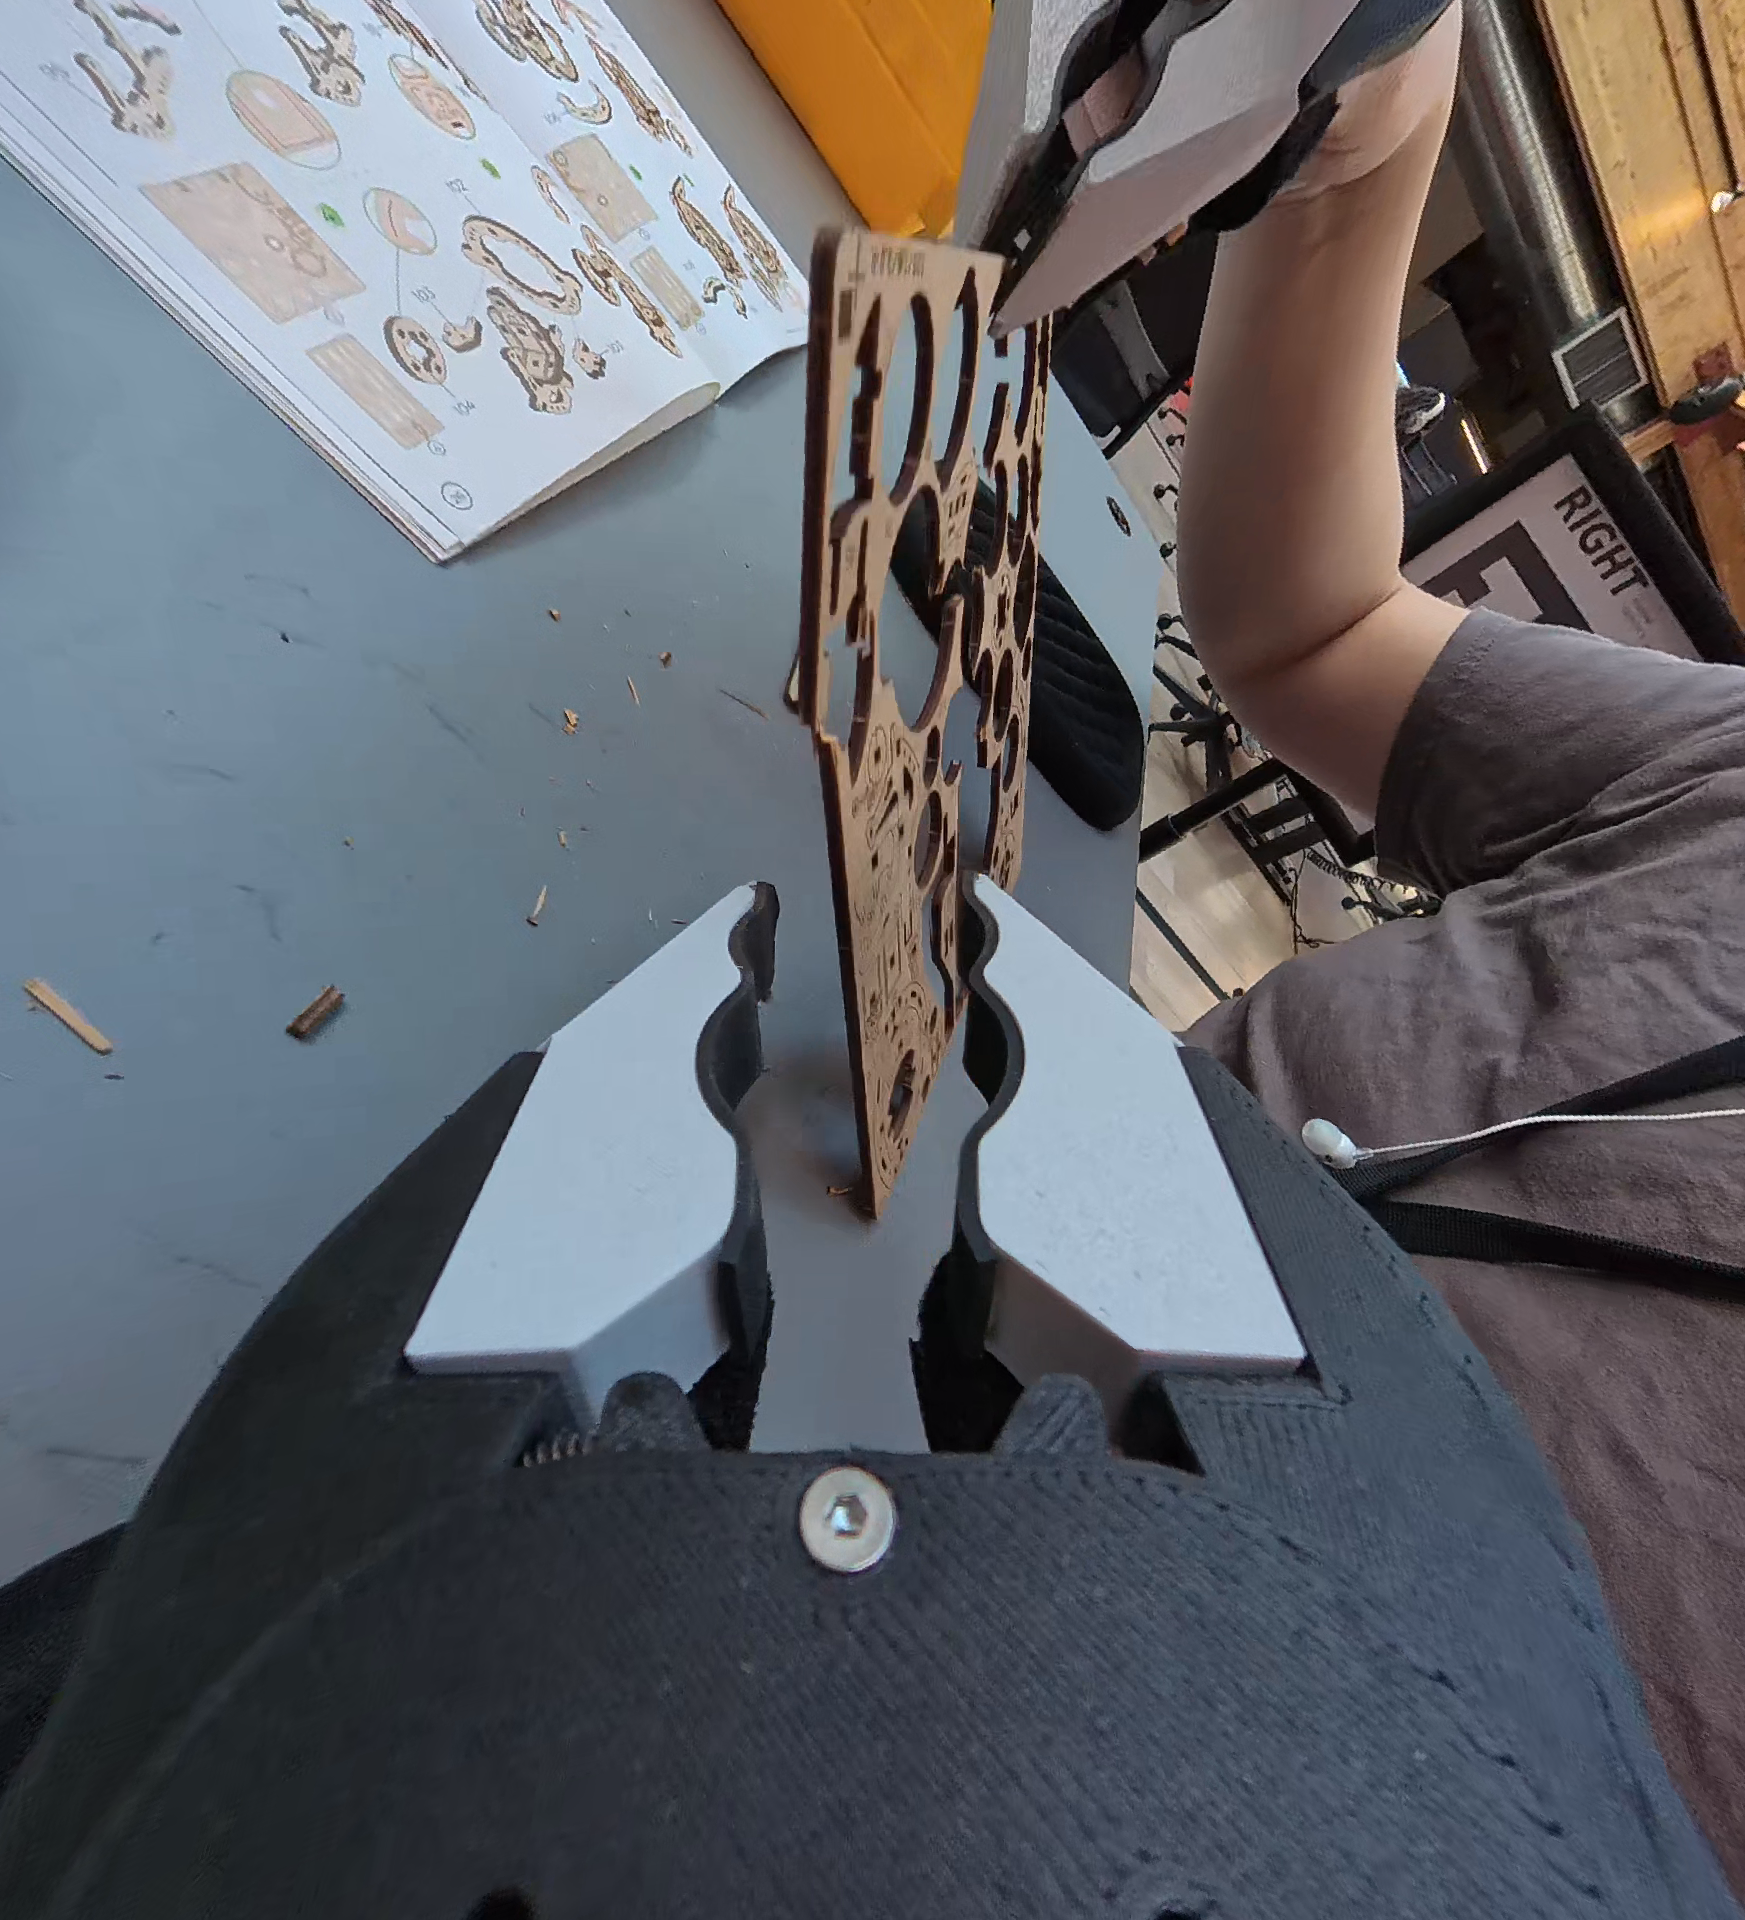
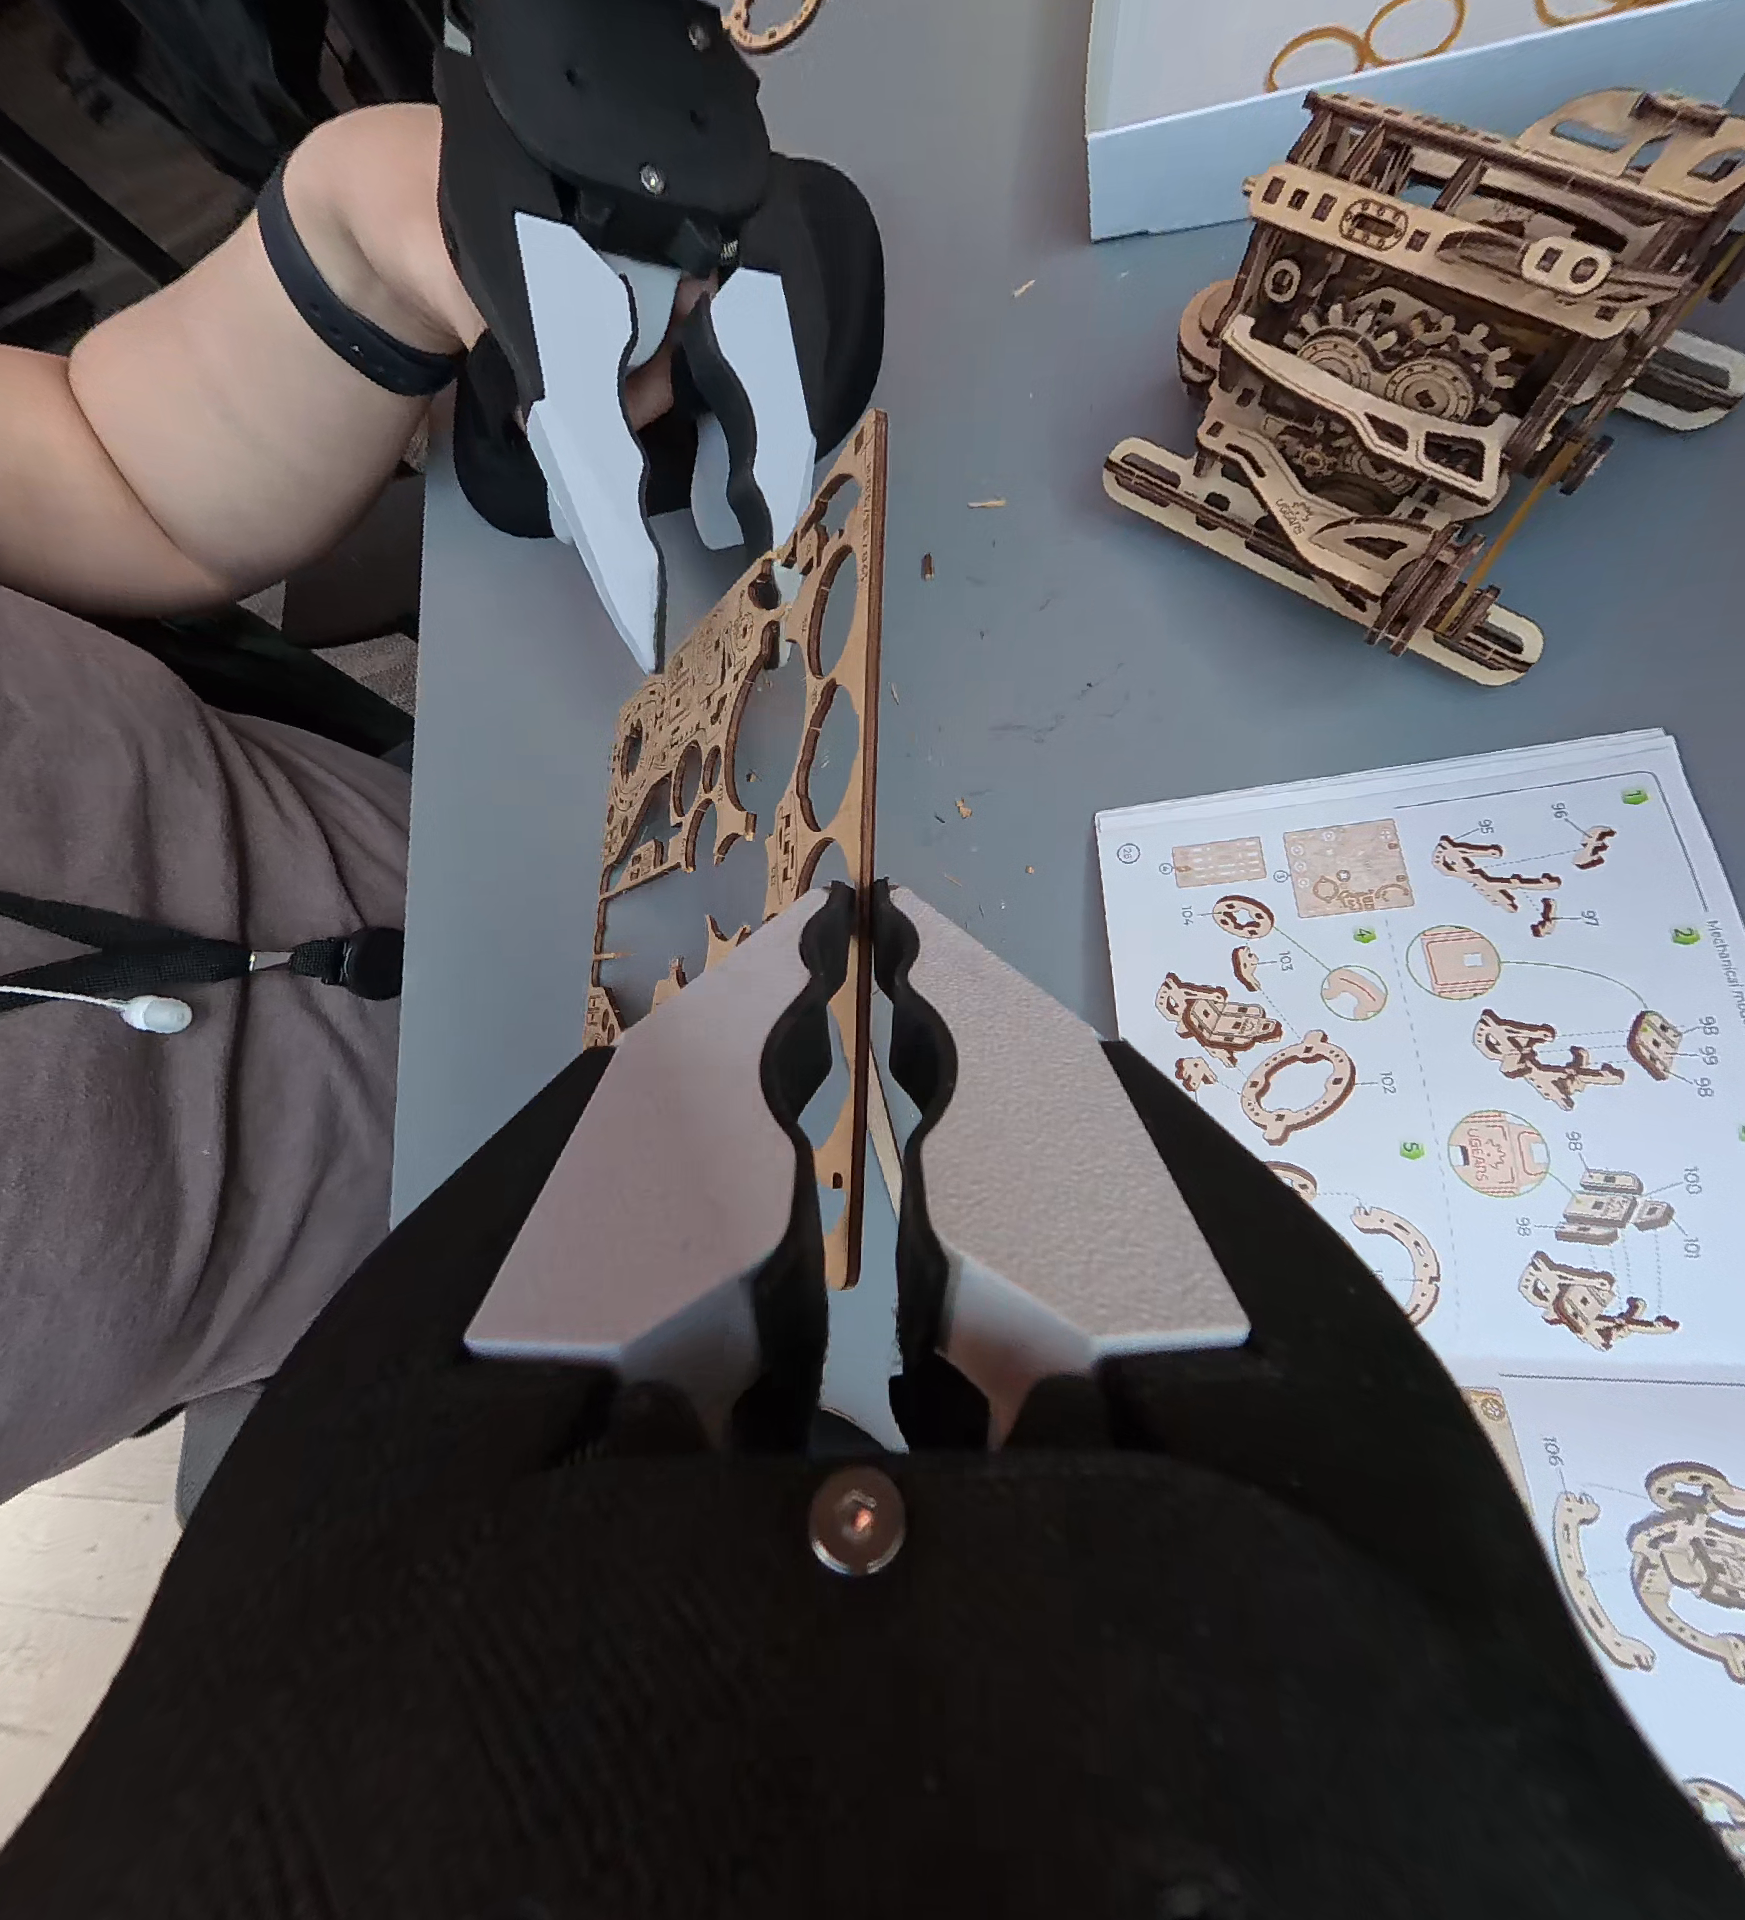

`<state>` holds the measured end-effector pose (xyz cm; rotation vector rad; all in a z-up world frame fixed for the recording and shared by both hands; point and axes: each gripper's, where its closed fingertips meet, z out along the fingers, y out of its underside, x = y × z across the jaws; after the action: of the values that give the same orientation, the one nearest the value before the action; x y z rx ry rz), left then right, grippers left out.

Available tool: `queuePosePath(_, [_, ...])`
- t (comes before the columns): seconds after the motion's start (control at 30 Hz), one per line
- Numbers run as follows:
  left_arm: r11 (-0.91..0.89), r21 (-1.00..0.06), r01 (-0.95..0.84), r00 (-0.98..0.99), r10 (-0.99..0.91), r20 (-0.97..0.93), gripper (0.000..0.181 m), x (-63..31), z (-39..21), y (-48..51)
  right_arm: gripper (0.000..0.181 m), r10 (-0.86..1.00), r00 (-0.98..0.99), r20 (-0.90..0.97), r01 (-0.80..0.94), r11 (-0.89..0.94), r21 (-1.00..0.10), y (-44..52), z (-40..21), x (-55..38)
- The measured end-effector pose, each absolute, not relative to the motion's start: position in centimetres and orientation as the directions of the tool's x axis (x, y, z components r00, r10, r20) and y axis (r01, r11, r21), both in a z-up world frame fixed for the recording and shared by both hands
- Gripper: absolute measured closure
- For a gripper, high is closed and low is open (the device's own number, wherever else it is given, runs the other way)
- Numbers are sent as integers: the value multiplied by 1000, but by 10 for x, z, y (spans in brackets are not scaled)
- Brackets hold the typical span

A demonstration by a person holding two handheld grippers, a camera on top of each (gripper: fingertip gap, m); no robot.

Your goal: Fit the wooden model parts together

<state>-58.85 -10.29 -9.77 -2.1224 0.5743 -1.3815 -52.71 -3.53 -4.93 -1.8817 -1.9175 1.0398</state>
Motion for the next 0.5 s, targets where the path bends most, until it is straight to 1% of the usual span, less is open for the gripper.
queuePosePath(0.17, [-798,-585,-142,422,-583,694,146,-578,-117,-123,179,960,-86,-268,665,-145,-733,-32,-36,-522])
queuePosePath(0.2, [-794,-586,-163,434,-591,680,154,-576,-120,-125,179,960,-82,-267,643,-153,-751,-32,-33,-521])
queuePosePath(0.23, [-785,-593,-180,438,-604,667,173,-575,-121,-126,180,960,-84,-267,625,-158,-765,-33,-31,-519])
queuePosePath(0.33, [-762,-606,-229,374,-644,668,178,-572,-104,-132,179,966,-87,-241,576,-149,-804,-36,-23,-512])
queuePosePath(0.4, [-741,-592,-317,355,-671,651,180,-576,-85,-138,179,969,-104,-223,522,-137,-842,-41,-13,-507])
queuePosePath(0.43, [-718,-575,-392,370,-695,617,180,-581,-78,-140,177,970,-118,-214,496,-130,-859,-45,-9,-504])
queuePosePath(0.5, [-647,-511,-566,374,-754,540,180,-591,-59,-145,167,972,-123,-198,458,-122,-881,-50,-5,-501])
